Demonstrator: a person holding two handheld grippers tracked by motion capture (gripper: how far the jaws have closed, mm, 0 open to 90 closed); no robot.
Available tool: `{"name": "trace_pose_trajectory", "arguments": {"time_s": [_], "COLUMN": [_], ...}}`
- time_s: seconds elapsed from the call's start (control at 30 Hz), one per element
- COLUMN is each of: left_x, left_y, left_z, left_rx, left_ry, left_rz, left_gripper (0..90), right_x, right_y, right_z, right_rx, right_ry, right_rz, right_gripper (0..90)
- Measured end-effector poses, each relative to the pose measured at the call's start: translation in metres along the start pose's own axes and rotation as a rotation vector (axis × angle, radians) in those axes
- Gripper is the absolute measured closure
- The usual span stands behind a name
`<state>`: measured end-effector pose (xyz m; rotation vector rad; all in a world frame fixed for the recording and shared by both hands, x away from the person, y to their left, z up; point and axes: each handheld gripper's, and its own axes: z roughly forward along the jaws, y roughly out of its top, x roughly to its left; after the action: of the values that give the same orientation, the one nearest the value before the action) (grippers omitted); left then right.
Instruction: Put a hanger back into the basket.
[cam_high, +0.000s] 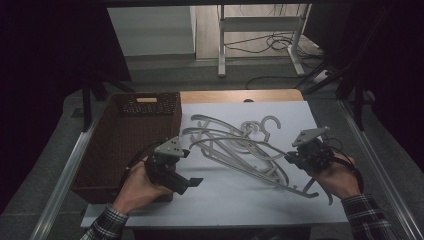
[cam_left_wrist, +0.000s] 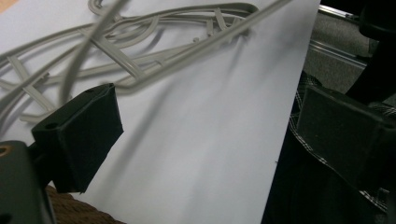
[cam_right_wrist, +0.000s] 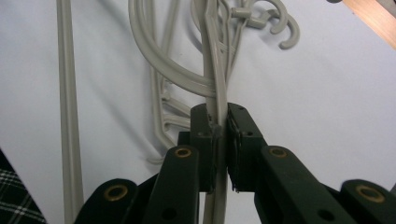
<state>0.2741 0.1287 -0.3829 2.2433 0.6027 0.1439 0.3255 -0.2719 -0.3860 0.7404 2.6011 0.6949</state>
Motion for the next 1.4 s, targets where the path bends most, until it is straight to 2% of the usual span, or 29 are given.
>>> {"name": "trace_pose_trajectory", "arguments": {"time_s": [0.3,0.5,0.53,0.6,0.67,0.73,0.87,0.93,1.03,1.13,1.3,1.4], "left_x": [0.017,0.024,0.026,0.030,0.032,0.039,0.048,0.049,0.055,0.058,0.059,0.057], "left_y": [0.025,0.037,0.042,0.045,0.047,0.052,0.059,0.061,0.066,0.068,0.071,0.075], "left_z": [0.001,0.007,0.010,0.012,0.013,0.016,0.021,0.023,0.035,0.046,0.058,0.063], "left_rx": [0.017,0.038,0.052,0.066,0.074,0.064,0.075,0.084,0.129,0.150,0.152,0.185], "left_ry": [-0.015,-0.058,-0.076,-0.104,-0.112,-0.171,-0.252,-0.265,-0.301,-0.349,-0.429,-0.454], "left_rz": [0.020,0.036,0.047,0.043,0.045,0.019,0.012,0.013,0.016,0.008,-0.016,-0.017], "left_gripper": [15.5,22.1,23.0,24.8,27.0,29.6,33.7,36.6,40.9,43.3,48.8,54.0], "right_x": [0.011,0.018,0.018,0.020,0.021,0.022,0.026,0.027,0.029,0.030,0.031,0.032], "right_y": [-0.005,-0.006,-0.006,-0.006,-0.006,-0.006,-0.005,-0.004,-0.003,-0.002,-0.002,-0.001], "right_z": [-0.009,-0.015,-0.016,-0.018,-0.019,-0.021,-0.023,-0.023,-0.023,-0.023,-0.024,-0.024], "right_rx": [-0.031,-0.050,-0.051,-0.057,-0.064,-0.068,-0.083,-0.087,-0.094,-0.103,-0.125,-0.146], "right_ry": [-0.008,-0.015,-0.016,-0.022,-0.024,-0.023,-0.012,-0.005,-0.004,0.001,0.021,0.022], "right_rz": [-0.053,-0.103,-0.109,-0.119,-0.131,-0.142,-0.178,-0.191,-0.212,-0.238,-0.265,-0.285], "right_gripper": [82.0,81.9,81.9,81.9,81.9,81.9,81.9,81.9,81.9,81.9,81.8,81.8]}}
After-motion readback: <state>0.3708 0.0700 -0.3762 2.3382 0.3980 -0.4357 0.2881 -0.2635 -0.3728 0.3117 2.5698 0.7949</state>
